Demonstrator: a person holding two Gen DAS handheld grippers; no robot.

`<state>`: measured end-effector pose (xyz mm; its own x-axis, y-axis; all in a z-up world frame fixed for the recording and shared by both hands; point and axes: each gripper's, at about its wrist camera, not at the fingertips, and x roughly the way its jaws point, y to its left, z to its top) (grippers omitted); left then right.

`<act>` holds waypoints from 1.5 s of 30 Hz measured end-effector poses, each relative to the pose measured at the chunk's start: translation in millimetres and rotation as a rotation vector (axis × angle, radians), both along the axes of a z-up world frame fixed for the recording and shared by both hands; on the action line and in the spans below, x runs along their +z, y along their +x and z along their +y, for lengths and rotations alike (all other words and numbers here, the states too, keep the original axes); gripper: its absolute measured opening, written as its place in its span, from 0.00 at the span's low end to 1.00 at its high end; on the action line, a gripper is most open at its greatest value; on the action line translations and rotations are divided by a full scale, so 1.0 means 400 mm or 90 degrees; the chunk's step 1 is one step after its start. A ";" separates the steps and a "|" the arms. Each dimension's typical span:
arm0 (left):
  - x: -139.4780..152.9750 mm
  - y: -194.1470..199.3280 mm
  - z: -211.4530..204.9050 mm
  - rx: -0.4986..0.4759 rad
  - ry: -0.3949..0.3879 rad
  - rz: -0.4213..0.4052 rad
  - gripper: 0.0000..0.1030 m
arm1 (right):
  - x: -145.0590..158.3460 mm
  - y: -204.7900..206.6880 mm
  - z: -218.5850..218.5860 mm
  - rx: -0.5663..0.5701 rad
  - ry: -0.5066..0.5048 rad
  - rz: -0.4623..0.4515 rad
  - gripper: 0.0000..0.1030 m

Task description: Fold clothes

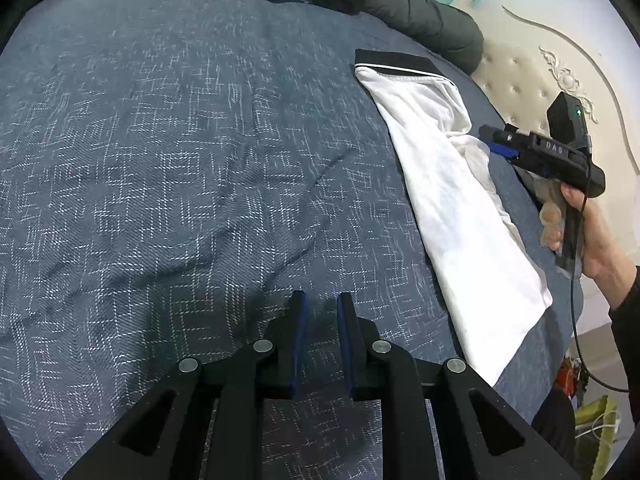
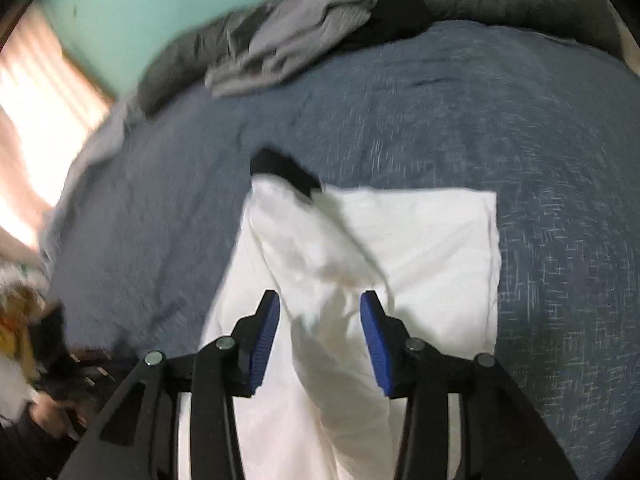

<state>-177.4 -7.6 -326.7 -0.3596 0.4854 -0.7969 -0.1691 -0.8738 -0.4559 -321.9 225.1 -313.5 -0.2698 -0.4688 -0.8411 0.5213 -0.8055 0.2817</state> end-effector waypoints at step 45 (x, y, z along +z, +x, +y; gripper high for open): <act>-0.002 -0.008 -0.002 -0.004 -0.001 -0.003 0.16 | 0.096 -0.099 0.167 -0.144 0.045 0.019 0.31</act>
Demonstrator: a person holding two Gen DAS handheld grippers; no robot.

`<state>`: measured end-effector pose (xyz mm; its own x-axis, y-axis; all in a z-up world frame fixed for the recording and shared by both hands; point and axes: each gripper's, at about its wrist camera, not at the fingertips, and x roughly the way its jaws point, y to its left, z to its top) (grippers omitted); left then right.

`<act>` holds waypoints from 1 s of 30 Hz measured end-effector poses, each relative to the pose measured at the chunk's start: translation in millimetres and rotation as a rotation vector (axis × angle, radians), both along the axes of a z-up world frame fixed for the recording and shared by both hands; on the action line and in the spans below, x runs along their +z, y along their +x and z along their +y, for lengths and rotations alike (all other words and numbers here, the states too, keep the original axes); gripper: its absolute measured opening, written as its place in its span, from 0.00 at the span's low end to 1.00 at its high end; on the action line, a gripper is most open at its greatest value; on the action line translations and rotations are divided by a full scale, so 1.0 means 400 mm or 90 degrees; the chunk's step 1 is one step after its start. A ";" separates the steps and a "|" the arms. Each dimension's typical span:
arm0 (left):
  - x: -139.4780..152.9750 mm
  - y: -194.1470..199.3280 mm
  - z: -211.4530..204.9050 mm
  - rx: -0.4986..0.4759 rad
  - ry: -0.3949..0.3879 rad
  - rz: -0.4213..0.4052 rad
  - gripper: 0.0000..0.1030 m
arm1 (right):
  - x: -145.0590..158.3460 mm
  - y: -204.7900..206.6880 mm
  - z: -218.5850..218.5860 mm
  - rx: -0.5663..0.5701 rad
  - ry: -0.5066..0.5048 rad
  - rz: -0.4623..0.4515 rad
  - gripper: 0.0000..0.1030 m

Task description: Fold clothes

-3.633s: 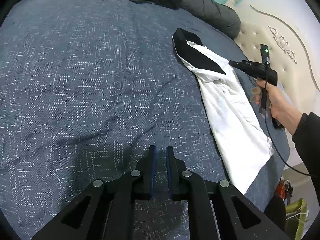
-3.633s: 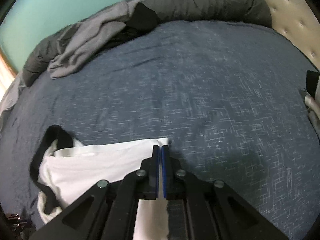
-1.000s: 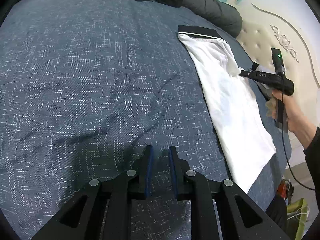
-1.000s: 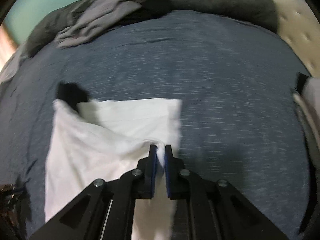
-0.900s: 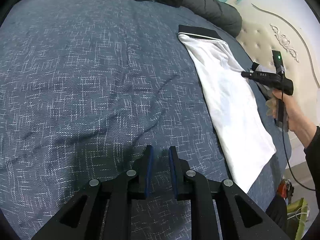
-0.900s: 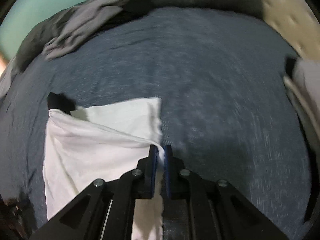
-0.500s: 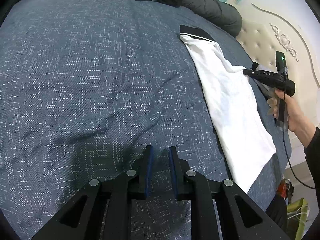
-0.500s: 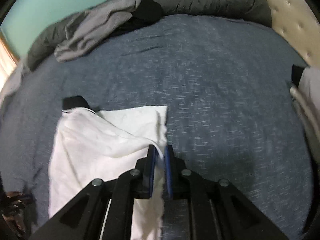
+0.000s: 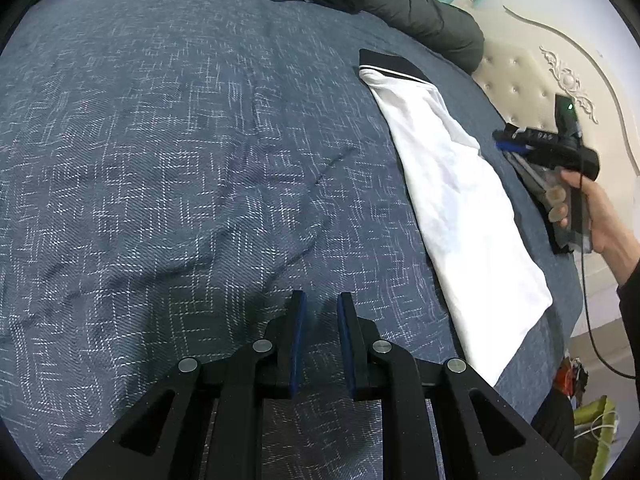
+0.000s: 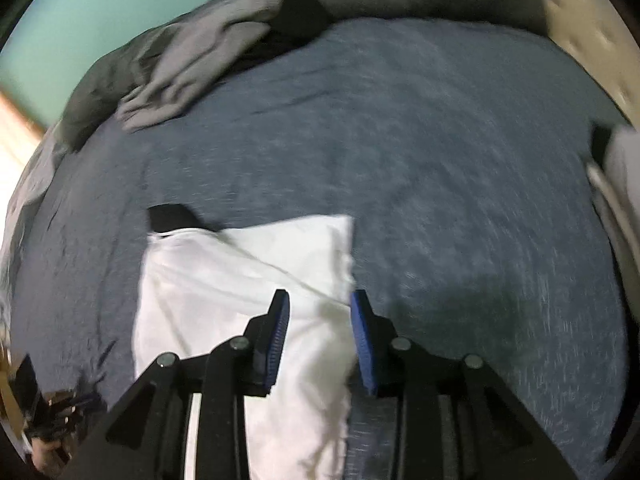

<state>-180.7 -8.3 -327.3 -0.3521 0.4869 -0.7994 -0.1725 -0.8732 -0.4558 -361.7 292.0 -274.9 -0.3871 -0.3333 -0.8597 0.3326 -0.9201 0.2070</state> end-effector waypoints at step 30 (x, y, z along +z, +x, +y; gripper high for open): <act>-0.003 -0.006 -0.008 -0.003 0.008 -0.004 0.16 | -0.105 -0.171 -0.336 0.097 0.022 0.019 0.08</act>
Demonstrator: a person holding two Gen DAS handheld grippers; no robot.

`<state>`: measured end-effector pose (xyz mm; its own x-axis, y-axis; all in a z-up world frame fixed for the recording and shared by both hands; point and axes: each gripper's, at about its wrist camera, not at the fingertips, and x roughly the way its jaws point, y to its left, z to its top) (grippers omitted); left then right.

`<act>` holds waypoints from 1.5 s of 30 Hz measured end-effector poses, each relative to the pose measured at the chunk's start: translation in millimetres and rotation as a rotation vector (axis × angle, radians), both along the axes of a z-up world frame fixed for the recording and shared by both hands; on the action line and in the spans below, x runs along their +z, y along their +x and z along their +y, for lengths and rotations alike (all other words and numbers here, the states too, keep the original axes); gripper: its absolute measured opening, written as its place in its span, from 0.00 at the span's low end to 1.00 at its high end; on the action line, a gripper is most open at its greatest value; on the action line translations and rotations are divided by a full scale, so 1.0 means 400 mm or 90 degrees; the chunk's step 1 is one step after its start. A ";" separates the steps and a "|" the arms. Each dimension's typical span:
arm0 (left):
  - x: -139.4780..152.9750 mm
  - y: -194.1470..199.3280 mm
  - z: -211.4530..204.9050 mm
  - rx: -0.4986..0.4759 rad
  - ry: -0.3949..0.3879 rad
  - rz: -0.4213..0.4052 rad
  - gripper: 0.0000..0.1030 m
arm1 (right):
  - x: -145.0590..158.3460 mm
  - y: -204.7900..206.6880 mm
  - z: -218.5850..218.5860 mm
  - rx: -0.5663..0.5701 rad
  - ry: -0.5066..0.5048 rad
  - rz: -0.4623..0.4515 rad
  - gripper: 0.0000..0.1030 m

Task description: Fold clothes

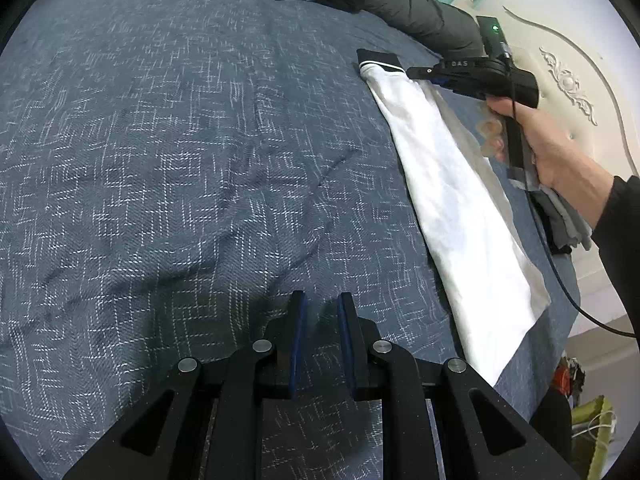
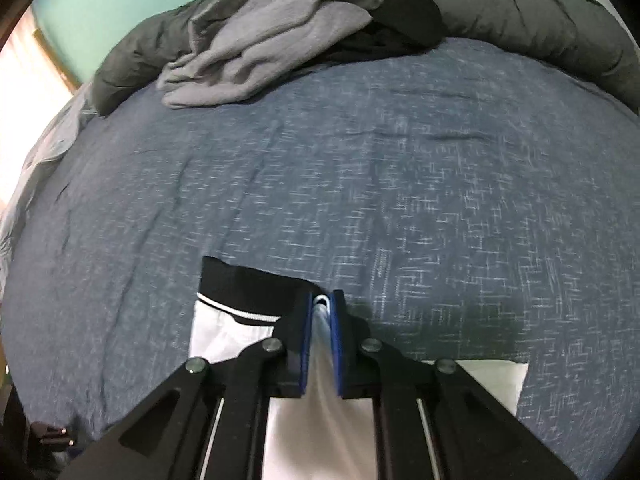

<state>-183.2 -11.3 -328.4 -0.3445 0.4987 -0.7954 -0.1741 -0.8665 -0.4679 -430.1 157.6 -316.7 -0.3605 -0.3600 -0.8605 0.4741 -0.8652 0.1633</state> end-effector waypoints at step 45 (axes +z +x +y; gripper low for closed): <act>0.011 0.001 0.035 -0.016 -0.010 0.006 0.17 | 0.013 0.291 0.452 -0.097 -0.084 -0.069 0.02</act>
<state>-182.8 2.5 -323.9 -0.3398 0.4946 -0.7999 -0.2005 -0.8691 -0.4522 -313.8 338.3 -311.5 -0.3270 -0.4205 -0.8463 0.3129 -0.8932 0.3229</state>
